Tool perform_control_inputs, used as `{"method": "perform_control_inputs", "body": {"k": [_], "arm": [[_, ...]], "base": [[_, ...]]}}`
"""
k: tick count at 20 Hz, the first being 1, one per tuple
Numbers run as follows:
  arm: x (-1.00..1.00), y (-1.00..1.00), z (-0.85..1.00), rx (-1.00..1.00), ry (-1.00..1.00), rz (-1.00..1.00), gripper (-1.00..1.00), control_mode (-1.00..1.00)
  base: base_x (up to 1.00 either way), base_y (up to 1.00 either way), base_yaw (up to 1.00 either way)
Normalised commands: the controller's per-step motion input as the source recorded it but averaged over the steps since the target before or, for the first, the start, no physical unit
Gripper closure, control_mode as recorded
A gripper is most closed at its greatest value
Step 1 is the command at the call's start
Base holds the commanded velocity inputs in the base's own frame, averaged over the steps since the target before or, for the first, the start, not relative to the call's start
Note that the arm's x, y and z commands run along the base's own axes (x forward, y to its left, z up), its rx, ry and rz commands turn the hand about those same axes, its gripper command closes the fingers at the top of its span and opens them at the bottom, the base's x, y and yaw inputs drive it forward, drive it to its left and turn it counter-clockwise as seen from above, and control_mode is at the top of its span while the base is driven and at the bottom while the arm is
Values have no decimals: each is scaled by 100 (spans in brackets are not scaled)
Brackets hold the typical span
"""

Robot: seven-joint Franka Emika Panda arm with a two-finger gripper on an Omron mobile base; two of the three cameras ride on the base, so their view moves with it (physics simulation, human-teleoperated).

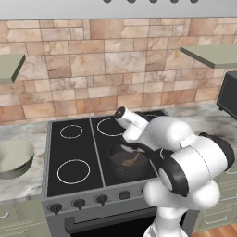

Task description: Open the cabinet and move the ladle to the pot. Then close the cabinet.

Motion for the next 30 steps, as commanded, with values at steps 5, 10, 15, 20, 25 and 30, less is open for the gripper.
{"method": "perform_control_inputs", "body": {"k": [5, 10, 15, 20, 25, 30], "arm": [[-22, 0, 51, 0, -16, 0, -100, -100], [-13, 0, 56, 1, -8, 0, -100, -100], [-28, 0, 50, 4, 0, 0, -100, -100], [-34, 0, 60, 0, -5, 0, -100, -100], [-22, 0, 65, 2, -25, -4, -100, -100], [-22, 3, 32, 16, -36, -18, -100, -100]], "base": [[0, 0, 0], [0, 0, 0], [0, 0, 0], [0, 0, 0], [0, 0, 0], [0, 0, 0]]}}
